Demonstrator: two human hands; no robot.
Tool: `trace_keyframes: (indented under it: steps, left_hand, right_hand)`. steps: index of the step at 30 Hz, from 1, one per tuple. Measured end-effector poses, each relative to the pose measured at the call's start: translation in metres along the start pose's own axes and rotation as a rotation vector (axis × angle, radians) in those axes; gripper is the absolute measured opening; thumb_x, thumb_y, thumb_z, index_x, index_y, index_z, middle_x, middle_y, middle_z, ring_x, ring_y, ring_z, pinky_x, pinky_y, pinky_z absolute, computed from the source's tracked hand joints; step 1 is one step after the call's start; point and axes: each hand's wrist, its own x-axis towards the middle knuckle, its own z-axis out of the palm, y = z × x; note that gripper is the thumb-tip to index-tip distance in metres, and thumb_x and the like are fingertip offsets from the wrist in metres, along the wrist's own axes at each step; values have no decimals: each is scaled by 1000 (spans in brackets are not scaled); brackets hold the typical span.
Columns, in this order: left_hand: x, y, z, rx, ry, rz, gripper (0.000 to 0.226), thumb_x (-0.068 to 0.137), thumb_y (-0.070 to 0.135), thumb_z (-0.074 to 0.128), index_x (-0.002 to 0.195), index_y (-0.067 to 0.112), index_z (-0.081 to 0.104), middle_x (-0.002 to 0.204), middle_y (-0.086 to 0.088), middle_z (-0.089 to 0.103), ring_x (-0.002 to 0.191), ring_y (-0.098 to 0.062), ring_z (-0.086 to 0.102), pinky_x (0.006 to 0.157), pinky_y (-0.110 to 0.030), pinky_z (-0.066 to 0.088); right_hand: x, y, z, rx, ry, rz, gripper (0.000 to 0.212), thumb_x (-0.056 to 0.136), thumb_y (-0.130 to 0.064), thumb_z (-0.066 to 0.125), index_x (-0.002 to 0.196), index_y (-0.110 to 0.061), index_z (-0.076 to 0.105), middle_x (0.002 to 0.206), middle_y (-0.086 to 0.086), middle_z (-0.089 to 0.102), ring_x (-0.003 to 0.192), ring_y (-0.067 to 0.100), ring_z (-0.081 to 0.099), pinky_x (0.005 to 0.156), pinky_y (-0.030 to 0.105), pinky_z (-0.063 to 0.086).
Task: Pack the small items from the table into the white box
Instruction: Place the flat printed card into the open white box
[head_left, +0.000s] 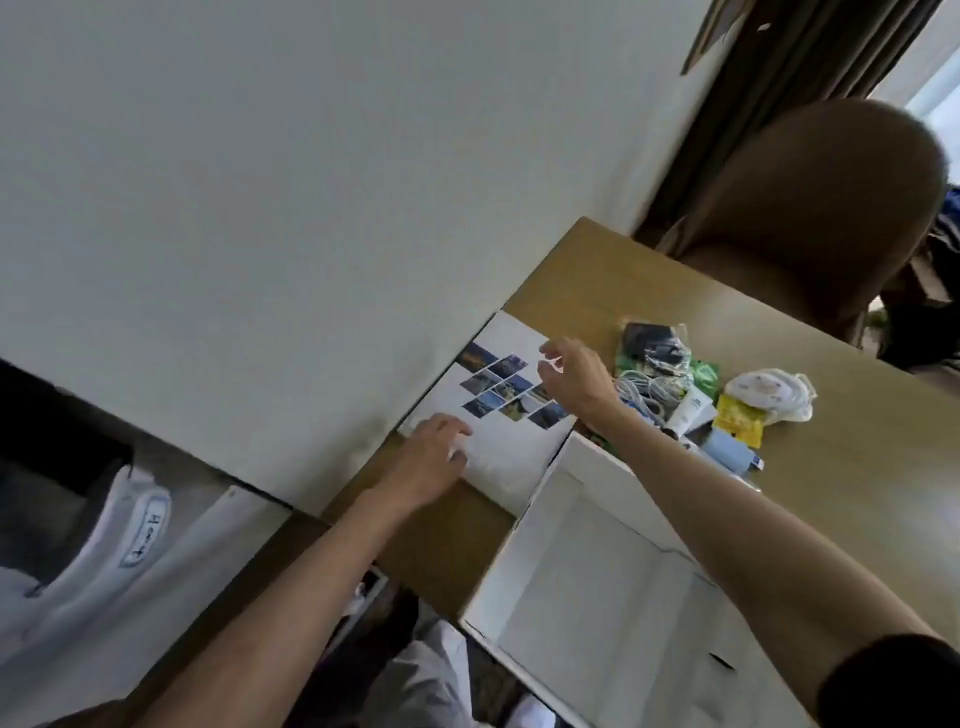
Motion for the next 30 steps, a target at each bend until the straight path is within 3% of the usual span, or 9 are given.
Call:
trace_keyframes:
  steps: [4, 7, 10, 13, 21, 23, 27, 30]
  left_hand:
    - [44, -18, 6, 269, -165, 74, 57, 87, 33, 52, 142, 26, 37, 159, 2, 15, 145, -18, 13, 116, -39, 22]
    - [67, -29, 13, 411, -280, 105, 72, 87, 46, 50, 150, 28, 20, 161, 0, -2, 148, -19, -4, 118, -43, 7]
    - [82, -33, 16, 504, -394, 123, 84, 87, 59, 48, 152, 32, 3, 160, 1, -17, 145, -19, -20, 117, -47, -8]
    - [85, -33, 18, 497, -408, 127, 87, 86, 62, 49, 151, 35, -2, 159, 2, -22, 143, -19, -26, 117, -49, -11]
    - [88, -39, 22, 455, -373, 120, 89, 82, 60, 57, 149, 42, 1, 159, 7, -21, 142, -16, -26, 115, -48, -12]
    - [90, -37, 20, 444, -359, 116, 90, 79, 57, 61, 148, 42, 6, 159, 8, -16, 144, -17, -22, 117, -49, -8]
    - [88, -24, 18, 384, -269, 112, 75, 83, 34, 62, 146, 35, 21, 160, 2, 3, 148, -20, -3, 117, -48, 9]
    - [85, -14, 13, 280, -114, 104, 62, 91, 25, 56, 146, 24, 28, 158, 1, 15, 145, -19, 14, 114, -41, 27]
  right_hand:
    - [30, 20, 17, -192, -202, 221, 53, 93, -41, 54, 139, -16, 44, 141, 16, 42, 124, 33, 47, 94, 43, 44]
    - [44, 41, 29, -309, -266, 256, 62, 91, -48, 54, 140, -13, 40, 140, 17, 41, 122, 34, 46, 94, 47, 45]
    - [52, 52, 33, -356, -195, 226, 65, 87, -52, 58, 136, -12, 44, 136, 15, 45, 120, 33, 44, 94, 47, 46]
    - [61, 57, 32, -370, -176, 207, 71, 84, -57, 61, 136, -12, 43, 135, 15, 45, 121, 32, 44, 96, 47, 45]
    - [98, 62, 25, -317, -248, 368, 85, 70, -73, 66, 122, -7, 49, 129, 15, 48, 119, 32, 41, 96, 45, 41]
    - [103, 61, 22, -280, -275, 396, 77, 73, -72, 63, 113, -8, 50, 125, 14, 47, 117, 33, 41, 94, 44, 40]
    - [106, 49, 1, -73, -288, 329, 47, 84, -57, 64, 88, -14, 47, 87, 3, 53, 83, 22, 50, 62, 29, 38]
    - [96, 27, -23, 69, -214, 247, 37, 82, -47, 72, 78, -19, 49, 74, -2, 55, 66, 13, 50, 55, 23, 37]
